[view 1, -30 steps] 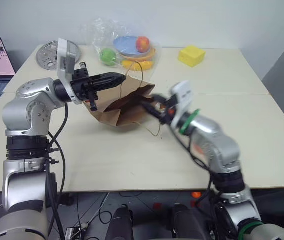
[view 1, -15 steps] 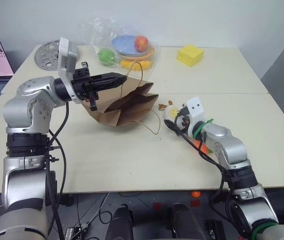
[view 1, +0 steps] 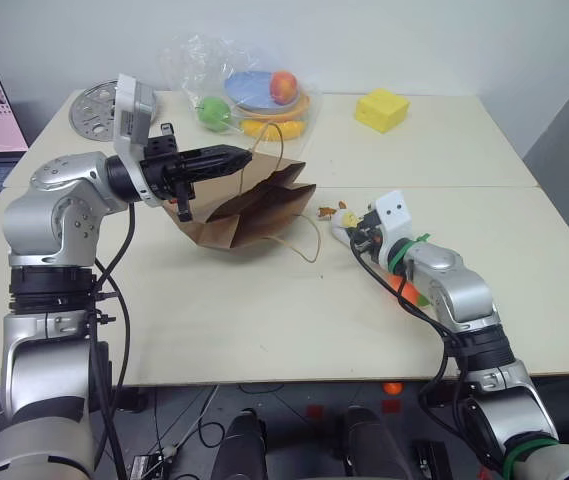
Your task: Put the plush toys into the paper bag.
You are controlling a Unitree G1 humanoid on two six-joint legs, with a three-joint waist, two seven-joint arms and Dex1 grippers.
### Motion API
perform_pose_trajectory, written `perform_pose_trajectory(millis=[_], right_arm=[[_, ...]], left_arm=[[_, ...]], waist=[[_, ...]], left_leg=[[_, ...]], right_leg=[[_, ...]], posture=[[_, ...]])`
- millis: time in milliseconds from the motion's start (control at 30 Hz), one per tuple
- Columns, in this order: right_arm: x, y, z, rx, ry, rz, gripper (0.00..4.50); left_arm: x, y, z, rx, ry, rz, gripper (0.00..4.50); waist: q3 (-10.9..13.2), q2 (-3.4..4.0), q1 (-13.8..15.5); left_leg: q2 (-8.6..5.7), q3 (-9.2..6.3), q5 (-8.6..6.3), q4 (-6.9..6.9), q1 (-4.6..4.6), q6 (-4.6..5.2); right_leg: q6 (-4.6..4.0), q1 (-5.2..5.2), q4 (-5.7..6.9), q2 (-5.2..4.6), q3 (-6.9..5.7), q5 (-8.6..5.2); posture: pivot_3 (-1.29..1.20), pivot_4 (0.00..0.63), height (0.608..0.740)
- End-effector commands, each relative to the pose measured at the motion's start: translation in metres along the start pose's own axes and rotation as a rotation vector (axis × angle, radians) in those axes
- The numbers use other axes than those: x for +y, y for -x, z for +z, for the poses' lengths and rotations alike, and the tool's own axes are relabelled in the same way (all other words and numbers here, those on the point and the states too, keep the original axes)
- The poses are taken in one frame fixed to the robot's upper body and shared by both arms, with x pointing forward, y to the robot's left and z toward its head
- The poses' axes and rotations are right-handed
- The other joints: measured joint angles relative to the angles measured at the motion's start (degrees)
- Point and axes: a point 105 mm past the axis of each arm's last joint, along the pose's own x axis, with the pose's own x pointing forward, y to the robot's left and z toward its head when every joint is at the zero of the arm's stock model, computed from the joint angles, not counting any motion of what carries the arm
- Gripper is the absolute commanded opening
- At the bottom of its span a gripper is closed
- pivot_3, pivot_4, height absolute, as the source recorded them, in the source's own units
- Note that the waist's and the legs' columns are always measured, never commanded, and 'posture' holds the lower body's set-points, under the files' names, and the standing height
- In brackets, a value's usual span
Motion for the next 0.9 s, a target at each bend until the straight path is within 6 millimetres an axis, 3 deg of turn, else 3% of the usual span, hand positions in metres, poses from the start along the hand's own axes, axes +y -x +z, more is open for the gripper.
perform_pose_trajectory(millis=[33, 233, 633, 767, 900], right_arm=[[0.006, 0.017, 0.059, -0.193, -0.073, 0.103, 0.01], [0.028, 0.032, 0.086, -0.206, -0.039, 0.220, 0.01], [0.076, 0.028, 0.086, -0.119, 0.064, 0.370, 0.01], [0.086, 0.021, 0.089, -0.105, 0.082, 0.389, 0.01], [0.095, 0.002, 0.095, -0.101, 0.082, 0.381, 0.01]], left_arm=[[-0.001, 0.001, 0.013, -0.010, -0.055, -0.002, 0.00], [-0.001, -0.003, 0.012, -0.013, -0.054, -0.017, 0.00], [0.000, -0.009, 0.012, -0.023, -0.064, -0.032, 0.00], [-0.002, -0.012, 0.012, -0.028, -0.062, -0.042, 0.00], [-0.005, -0.016, 0.010, -0.035, -0.056, -0.057, 0.00]], waist=[[0.0, 0.01, 0.1], [0.0, 0.00, 0.0], [0.0, 0.00, 0.1], [0.0, 0.00, 0.1], [0.0, 0.00, 0.0]], left_leg=[[0.00, 0.00, 0.00, 0.00, -0.01, 0.00], [0.01, -0.02, 0.00, -0.02, -0.02, 0.00], [0.00, 0.00, 0.00, -0.02, -0.05, 0.00], [0.00, 0.00, 0.00, -0.01, -0.05, 0.00], [0.01, 0.00, 0.00, -0.01, -0.05, 0.00]], right_leg=[[0.00, -0.01, 0.00, 0.00, 0.00, 0.00], [-0.01, -0.04, 0.02, 0.00, -0.01, 0.01], [-0.02, -0.08, 0.02, 0.00, 0.00, 0.01], [0.00, -0.09, 0.02, 0.00, 0.01, 0.00], [-0.01, -0.09, 0.03, 0.00, 0.00, 0.01]], posture=[[0.00, 0.150, 0.740], [0.00, 0.150, 0.740], [0.00, 0.150, 0.740], [0.00, 0.150, 0.740], [0.00, 0.150, 0.740]])
